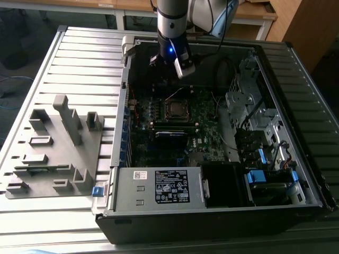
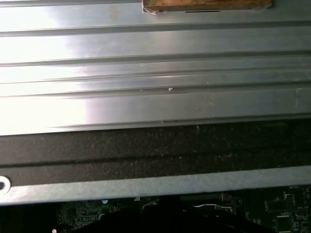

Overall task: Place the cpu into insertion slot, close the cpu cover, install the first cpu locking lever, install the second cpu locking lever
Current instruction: 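Install the first cpu locking lever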

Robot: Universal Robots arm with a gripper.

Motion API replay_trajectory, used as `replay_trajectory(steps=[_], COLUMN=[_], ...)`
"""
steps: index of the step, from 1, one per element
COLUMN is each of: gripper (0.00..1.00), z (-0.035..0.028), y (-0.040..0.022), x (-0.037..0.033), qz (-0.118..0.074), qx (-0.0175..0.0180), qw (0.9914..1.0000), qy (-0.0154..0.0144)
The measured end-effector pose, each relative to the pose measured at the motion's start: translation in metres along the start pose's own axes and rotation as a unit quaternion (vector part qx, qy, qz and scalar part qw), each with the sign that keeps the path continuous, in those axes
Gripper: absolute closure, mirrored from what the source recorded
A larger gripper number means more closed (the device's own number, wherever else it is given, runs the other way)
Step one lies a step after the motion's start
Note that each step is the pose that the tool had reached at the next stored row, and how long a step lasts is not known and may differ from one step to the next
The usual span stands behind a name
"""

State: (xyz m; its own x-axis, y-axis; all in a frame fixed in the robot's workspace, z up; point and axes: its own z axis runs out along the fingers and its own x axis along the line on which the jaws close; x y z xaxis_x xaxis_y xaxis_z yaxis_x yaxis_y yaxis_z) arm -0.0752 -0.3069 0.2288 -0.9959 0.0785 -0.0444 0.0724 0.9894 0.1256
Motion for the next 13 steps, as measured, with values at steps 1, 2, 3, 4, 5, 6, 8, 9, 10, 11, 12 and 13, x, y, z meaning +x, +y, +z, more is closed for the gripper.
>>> replay_trajectory(steps=[1,2,3,4,5,6,8,9,10,11,12,13], gripper=[0.89,0.89,0.89,0.89,0.89,0.89,0.89,0.89,0.89,0.89,0.89,0.89], z=[0.0000,-0.0001,-0.0001,-0.0001,0.0000,0.0002,0.0009,0.0014,0.0020,0.0025,0.0031,0.0036], y=[-0.0003,-0.0006,-0.0010,-0.0013,-0.0016,-0.0021,-0.0023,-0.0023,-0.0023,-0.0023,-0.0022,-0.0022], x=[0.0000,0.0000,-0.0001,-0.0003,-0.0005,-0.0008,-0.0018,-0.0027,-0.0038,-0.0050,-0.0065,-0.0080], qz=[0.000,0.000,0.000,0.000,0.000,0.000,0.000,0.000,0.000,0.000,0.000,0.000], qx=[-0.0021,-0.0028,-0.0031,-0.0032,-0.0032,-0.0031,-0.0031,-0.0030,-0.0031,-0.0031,-0.0031,-0.0032], qw=[1.00000,1.00000,1.00000,0.99999,0.99999,1.00000,1.00000,1.00000,1.00000,1.00000,1.00000,0.99999], qy=[0.0001,0.0002,0.0002,0.0002,0.0002,0.0002,0.0002,0.0003,0.0002,0.0002,0.0002,0.0001])
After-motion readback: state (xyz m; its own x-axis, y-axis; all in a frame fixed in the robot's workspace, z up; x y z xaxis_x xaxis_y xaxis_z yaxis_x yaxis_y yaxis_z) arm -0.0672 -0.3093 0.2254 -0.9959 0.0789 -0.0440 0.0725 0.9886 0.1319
